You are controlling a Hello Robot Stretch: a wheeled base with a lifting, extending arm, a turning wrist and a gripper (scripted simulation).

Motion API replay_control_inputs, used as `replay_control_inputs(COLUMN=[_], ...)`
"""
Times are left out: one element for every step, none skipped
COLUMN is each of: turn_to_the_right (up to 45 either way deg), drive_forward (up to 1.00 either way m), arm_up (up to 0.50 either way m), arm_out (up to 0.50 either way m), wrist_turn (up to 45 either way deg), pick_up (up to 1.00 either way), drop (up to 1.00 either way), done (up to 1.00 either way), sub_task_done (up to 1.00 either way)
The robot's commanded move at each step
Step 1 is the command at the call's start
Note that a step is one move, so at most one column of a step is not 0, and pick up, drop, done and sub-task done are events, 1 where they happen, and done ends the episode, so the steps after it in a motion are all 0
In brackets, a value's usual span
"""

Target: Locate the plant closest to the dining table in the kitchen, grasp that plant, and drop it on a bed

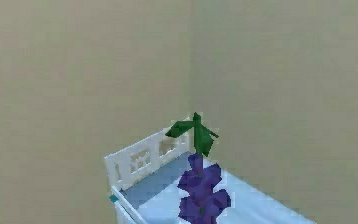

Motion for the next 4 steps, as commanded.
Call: replay_control_inputs(turn_to_the_right=[-24.0,0.0,45.0,45.0], drive_forward=[0.00,0.25,0.00,0.00], arm_up=[0.00,0.00,0.00,0.00], arm_out=[0.00,0.00,0.00,0.00], wrist_turn=[0.0,0.0,0.0,0.0], pick_up=[0.00,0.00,0.00,0.00], drop=[0.00,0.00,0.00,0.00], done=[0.00,0.00,0.00,0.00], sub_task_done=[0.00,0.00,0.00,0.00])
